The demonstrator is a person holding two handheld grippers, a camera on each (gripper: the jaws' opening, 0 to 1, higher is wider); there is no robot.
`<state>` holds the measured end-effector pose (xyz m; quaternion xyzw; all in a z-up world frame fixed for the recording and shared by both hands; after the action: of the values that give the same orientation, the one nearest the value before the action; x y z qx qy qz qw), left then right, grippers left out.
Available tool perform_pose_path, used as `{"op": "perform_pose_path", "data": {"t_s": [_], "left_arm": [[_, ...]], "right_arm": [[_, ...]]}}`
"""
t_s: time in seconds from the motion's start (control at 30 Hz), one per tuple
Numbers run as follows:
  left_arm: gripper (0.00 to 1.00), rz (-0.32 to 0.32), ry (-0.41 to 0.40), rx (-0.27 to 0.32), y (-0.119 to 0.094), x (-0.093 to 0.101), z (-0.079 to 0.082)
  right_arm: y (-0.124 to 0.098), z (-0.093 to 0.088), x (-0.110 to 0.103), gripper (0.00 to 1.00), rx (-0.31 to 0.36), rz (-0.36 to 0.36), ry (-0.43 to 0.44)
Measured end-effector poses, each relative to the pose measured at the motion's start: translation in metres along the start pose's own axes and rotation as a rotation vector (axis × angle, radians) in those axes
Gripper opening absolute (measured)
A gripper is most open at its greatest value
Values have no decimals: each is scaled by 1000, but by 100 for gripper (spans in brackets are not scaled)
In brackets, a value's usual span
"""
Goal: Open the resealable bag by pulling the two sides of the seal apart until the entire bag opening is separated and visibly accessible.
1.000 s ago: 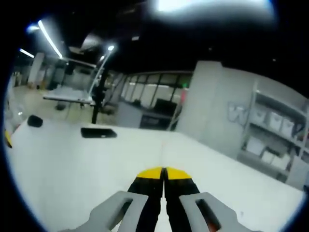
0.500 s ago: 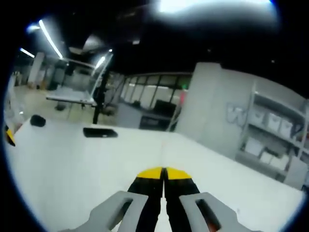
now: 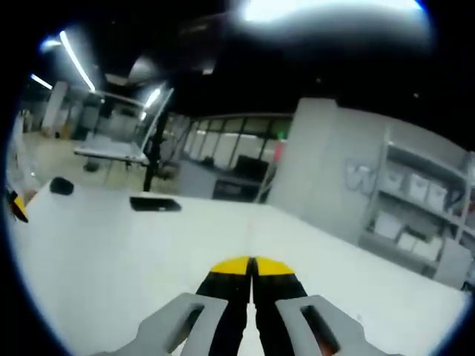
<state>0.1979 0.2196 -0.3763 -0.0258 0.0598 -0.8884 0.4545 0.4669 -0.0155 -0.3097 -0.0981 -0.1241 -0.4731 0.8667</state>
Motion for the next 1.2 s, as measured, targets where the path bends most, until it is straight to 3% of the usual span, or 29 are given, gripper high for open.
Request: {"op": "perform_pose_path", "data": {"t_s": [1.2], "left_arm": [[75,-20,21,2,1,9,4]], "right_arm": [[-47,-5,2,0,44,-6,51]]}}
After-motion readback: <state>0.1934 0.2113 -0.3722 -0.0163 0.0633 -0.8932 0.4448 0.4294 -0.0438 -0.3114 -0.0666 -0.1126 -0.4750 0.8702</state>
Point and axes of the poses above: the point that each gripper's makers call its tool centre point, and the gripper's own axes: y roughly forward along the fingers, x roughly to its right, z roughly out of its top, the point moved 8 cm from there along -y, roughly backward along the fingers, and after that the axes turned 3 degrees about x, right-handed, at the moved point
